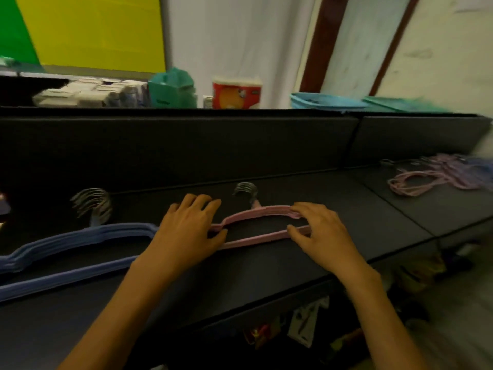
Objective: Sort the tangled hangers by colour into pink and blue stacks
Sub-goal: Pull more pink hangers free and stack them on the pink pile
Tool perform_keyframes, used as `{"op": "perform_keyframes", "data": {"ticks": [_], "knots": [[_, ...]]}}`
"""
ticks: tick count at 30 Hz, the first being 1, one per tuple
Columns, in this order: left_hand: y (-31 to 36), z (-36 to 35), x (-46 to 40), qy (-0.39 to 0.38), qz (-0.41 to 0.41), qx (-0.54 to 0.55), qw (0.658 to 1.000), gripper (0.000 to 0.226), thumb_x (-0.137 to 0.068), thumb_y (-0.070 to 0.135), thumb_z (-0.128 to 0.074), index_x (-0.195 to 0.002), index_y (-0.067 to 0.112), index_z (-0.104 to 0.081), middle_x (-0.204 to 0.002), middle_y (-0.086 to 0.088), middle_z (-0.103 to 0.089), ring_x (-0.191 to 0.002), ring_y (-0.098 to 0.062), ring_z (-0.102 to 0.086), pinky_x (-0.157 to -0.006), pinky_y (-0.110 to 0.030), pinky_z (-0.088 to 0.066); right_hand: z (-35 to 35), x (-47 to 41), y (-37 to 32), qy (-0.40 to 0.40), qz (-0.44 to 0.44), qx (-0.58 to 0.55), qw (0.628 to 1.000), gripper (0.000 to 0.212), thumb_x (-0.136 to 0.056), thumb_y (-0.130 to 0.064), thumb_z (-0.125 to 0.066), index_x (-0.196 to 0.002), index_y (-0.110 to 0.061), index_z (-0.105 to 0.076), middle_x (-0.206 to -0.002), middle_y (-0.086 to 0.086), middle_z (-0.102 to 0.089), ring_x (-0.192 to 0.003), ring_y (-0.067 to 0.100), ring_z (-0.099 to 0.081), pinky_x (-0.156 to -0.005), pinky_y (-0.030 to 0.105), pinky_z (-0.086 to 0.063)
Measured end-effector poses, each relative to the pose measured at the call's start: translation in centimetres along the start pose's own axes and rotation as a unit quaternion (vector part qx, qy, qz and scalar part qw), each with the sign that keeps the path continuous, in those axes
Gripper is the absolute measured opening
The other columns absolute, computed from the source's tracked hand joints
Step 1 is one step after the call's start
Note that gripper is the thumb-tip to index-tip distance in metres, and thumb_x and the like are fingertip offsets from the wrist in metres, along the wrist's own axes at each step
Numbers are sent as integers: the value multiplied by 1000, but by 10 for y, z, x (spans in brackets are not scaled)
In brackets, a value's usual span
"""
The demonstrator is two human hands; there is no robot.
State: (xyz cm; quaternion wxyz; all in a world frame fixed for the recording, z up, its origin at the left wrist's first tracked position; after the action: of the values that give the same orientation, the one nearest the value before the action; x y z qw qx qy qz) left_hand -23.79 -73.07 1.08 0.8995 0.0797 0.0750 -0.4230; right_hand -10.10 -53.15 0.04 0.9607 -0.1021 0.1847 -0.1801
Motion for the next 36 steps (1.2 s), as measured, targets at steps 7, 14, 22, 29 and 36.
{"op": "perform_keyframes", "data": {"ticks": [7, 14, 22, 29, 36], "knots": [[145, -29, -65, -24, -62, 48, 997, 70, -85, 56, -49, -144, 30, -22, -148, 4, -27, -135, -18, -25, -108, -39, -27, 57, 43, 150, 17, -59, 36, 997, 46, -90, -41, -55, -133, -26, -48, -137, -8, -47, -128, 10, -38, -106, 23, -21], [297, -61, -118, -21, -143, 60, 988, 70, -87, 58, -44, -146, 27, -23, -146, 4, -30, -132, -17, -28, -105, -38, -31, 110, 94, 297, 39, -122, 67, 989, 44, -88, -40, -57, -129, -25, -52, -133, -8, -51, -126, 11, -41, -103, 25, -26], [432, -87, -187, -28, -201, 75, 976, 69, -87, 58, -44, -145, 26, -26, -145, 4, -32, -131, -16, -29, -105, -36, -33, 145, 115, 434, 49, -173, 75, 981, 41, -87, -41, -57, -126, -29, -52, -131, -11, -52, -122, 9, -44, -101, 26, -29], [499, -118, -265, -35, -181, 74, 980, 71, -85, 59, -47, -145, 27, -26, -147, 4, -30, -133, -17, -28, -107, -40, -31, 149, 94, 538, 34, -179, 67, 981, 43, -88, -42, -56, -128, -29, -51, -131, -12, -51, -122, 8, -42, -101, 24, -28], [537, -131, -346, -24, -118, 54, 991, 73, -84, 60, -49, -144, 30, -22, -148, 3, -27, -134, -18, -26, -109, -40, -27, 161, 7, 625, 6, -140, 43, 989, 46, -89, -42, -56, -132, -27, -48, -136, -9, -47, -128, 10, -38, -106, 26, -24]]}}
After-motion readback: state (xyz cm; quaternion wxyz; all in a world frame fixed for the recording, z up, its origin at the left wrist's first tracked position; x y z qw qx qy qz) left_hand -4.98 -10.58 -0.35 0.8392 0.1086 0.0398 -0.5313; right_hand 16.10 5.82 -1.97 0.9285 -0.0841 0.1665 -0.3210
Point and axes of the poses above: each hand's wrist, its own x-axis away from the middle knuckle, its own z-axis out of the back of the hand, y = z × x, the point moved 4 cm from there along -x, towards the middle knuckle
